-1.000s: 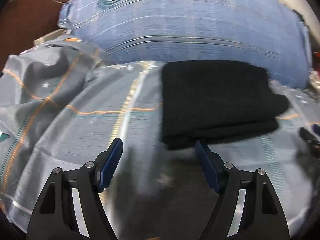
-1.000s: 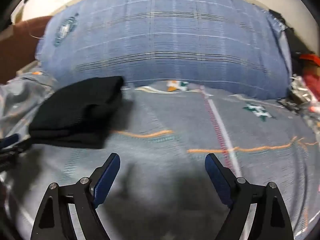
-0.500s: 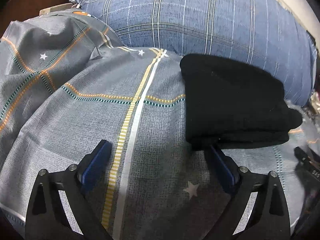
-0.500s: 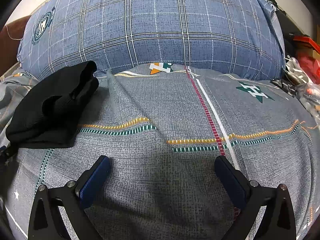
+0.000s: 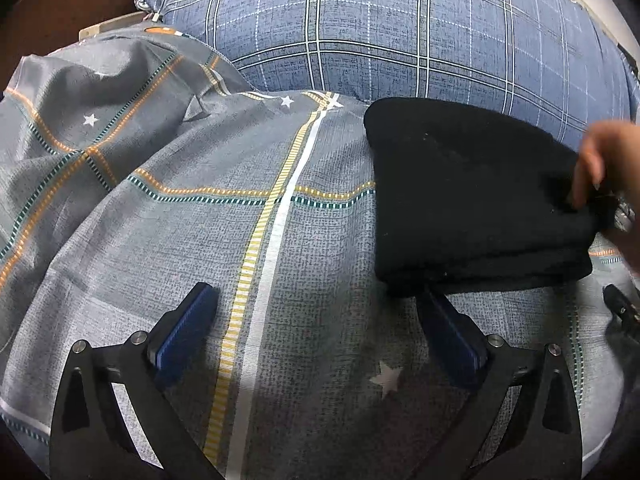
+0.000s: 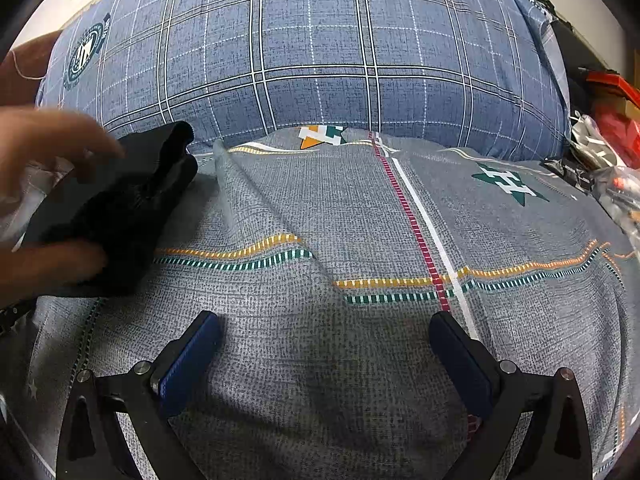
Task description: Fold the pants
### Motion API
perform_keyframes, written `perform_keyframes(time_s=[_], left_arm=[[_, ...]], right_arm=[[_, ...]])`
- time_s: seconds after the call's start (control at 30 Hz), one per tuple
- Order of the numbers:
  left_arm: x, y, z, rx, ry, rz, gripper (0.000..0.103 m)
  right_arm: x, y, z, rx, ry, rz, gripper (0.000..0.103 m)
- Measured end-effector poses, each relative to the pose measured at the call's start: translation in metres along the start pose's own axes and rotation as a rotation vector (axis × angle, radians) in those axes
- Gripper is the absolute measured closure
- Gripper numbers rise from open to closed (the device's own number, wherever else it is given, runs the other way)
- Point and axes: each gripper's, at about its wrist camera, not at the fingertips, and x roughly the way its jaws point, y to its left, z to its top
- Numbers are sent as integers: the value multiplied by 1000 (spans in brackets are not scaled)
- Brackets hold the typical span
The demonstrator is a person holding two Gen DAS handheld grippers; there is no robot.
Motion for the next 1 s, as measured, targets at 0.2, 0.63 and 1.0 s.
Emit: perform_keyframes(time_s=[0.2, 0.63, 1.0], left_arm=[[9, -5, 4, -4, -2, 15, 1], [11, -24, 1, -39, -9, 48, 1], [12, -33, 5, -65, -8, 67, 1]], right_arm=[[0, 1, 0, 2, -1, -2, 0], [-2, 3, 0, 5, -2, -2, 0], [-3, 3, -1, 1, 5, 0, 0]])
